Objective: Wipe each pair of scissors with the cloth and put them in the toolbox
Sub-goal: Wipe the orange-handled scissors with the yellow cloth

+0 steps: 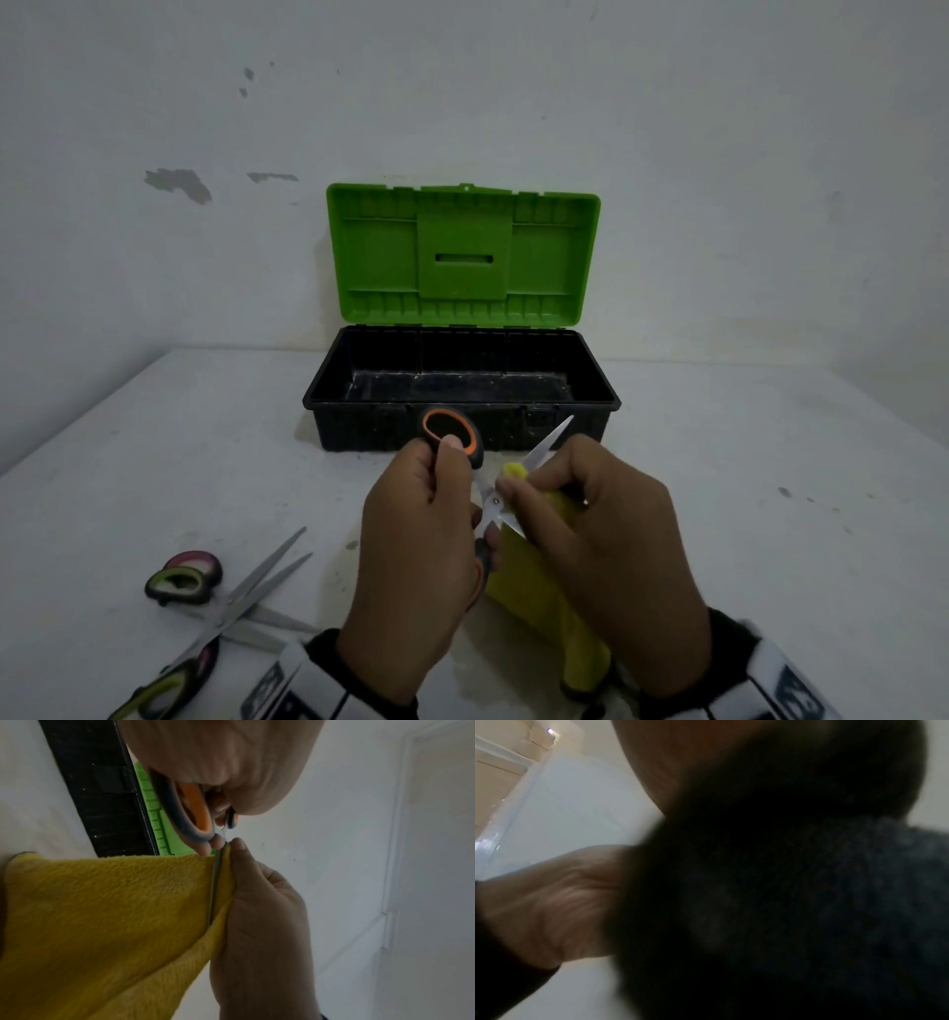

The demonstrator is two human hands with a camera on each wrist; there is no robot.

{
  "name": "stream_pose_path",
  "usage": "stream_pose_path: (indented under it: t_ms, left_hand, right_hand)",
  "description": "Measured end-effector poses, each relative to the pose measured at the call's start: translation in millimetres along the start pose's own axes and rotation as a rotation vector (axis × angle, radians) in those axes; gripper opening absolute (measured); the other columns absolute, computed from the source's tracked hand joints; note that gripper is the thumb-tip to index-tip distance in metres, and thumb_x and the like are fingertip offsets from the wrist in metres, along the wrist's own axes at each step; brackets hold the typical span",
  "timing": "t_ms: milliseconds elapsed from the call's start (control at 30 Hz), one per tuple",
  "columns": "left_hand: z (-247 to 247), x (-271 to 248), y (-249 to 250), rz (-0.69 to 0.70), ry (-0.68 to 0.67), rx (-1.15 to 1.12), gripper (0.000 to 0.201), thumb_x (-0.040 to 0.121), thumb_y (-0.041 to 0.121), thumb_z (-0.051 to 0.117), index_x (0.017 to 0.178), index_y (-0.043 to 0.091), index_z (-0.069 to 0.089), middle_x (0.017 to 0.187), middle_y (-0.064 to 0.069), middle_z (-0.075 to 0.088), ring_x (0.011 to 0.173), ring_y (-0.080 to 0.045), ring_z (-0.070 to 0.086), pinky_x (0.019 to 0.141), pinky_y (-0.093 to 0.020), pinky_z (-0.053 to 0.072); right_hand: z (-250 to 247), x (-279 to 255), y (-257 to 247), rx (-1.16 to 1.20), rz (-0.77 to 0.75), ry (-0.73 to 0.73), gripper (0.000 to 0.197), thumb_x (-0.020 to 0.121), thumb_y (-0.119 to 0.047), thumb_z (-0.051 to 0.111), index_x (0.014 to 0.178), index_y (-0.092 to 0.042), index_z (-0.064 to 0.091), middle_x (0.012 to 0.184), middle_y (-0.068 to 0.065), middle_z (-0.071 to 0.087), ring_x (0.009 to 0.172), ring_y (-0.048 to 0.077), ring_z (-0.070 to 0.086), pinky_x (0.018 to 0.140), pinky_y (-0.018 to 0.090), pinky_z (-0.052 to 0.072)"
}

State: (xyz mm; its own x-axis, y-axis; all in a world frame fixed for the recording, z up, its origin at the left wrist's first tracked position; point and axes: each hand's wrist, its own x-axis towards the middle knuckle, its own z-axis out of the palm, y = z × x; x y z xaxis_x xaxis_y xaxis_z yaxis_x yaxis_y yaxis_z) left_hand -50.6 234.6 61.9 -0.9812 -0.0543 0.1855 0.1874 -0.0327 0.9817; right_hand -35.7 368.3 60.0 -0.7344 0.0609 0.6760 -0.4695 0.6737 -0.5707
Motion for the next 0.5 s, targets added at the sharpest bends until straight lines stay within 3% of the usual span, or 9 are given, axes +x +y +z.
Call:
stream_pose_path:
  t_ms: [67, 167, 267, 300, 400, 500]
  left_hand:
    - [0.0, 1.8, 1.1, -0.008, -0.007, -0.005, 0.041, 0.101, 0.03, 0.042, 0.08, -0.006, 0.047, 0.07, -0.037, 0.046, 0.053, -0.046, 0.05, 0.044, -0.031, 0.052]
    - [0.4, 4.8, 3.1, -0.026, -0.012, -0.023, 0.04, 0.102, 0.027, 0.042, 0.075, -0.002, 0.046, 0.065, -0.036, 0.046, 0.047, -0.029, 0.051, 0.043, -0.033, 0.051]
    - [-1.5, 7.7, 7.5, -0.007, -0.01, -0.016, 0.037, 0.102, 0.027, 0.041, 0.071, 0.008, 0.048, 0.05, -0.015, 0.047, 0.044, -0.026, 0.054, 0.046, -0.04, 0.051]
    - [-2.0, 9.4, 8.9, -0.002, -0.012, -0.021, 0.037, 0.102, 0.027, 0.041, 0.071, 0.008, 0.047, 0.049, -0.013, 0.047, 0.043, -0.025, 0.054, 0.045, -0.04, 0.051]
    - [-1.4, 13.7, 10.4, 0.008, -0.016, -0.029, 0.038, 0.102, 0.026, 0.041, 0.073, 0.001, 0.042, 0.061, -0.033, 0.045, 0.039, -0.022, 0.053, 0.04, -0.032, 0.05]
    - [-1.5, 15.7, 11.1, 0.013, -0.016, -0.01, 0.037, 0.101, 0.025, 0.04, 0.075, -0.001, 0.044, 0.06, -0.031, 0.044, 0.041, -0.022, 0.053, 0.041, -0.03, 0.049]
  right_hand:
    - [-1.0, 4.3, 6.1, -0.007, 0.044, 0.045, 0.024, 0.078, -0.028, 0.078, 0.066, -0.021, 0.059, 0.06, -0.012, 0.058, 0.068, 0.007, 0.058, 0.054, 0.002, 0.037]
    - [-3.1, 14.1, 14.1, -0.033, 0.104, 0.146, 0.026, 0.079, -0.028, 0.078, 0.066, -0.019, 0.057, 0.059, -0.01, 0.056, 0.068, 0.009, 0.056, 0.053, 0.007, 0.038]
    - [-0.4, 11.3, 7.6, 0.031, 0.054, 0.078, 0.025, 0.08, -0.027, 0.076, 0.066, -0.018, 0.058, 0.06, -0.009, 0.057, 0.065, 0.01, 0.057, 0.053, 0.006, 0.038]
    - [0.0, 11.9, 7.2, 0.038, 0.051, 0.064, 0.025, 0.08, -0.027, 0.077, 0.066, -0.018, 0.058, 0.06, -0.009, 0.058, 0.065, 0.01, 0.057, 0.053, 0.006, 0.038]
    - [-2.1, 21.9, 16.3, 0.013, 0.13, 0.138, 0.028, 0.079, -0.031, 0.078, 0.065, -0.017, 0.059, 0.061, -0.009, 0.058, 0.066, 0.009, 0.057, 0.054, 0.012, 0.04]
    - [-1.2, 23.2, 14.1, 0.039, 0.119, 0.16, 0.027, 0.08, -0.029, 0.078, 0.065, -0.016, 0.058, 0.062, -0.007, 0.058, 0.065, 0.01, 0.056, 0.053, 0.013, 0.04]
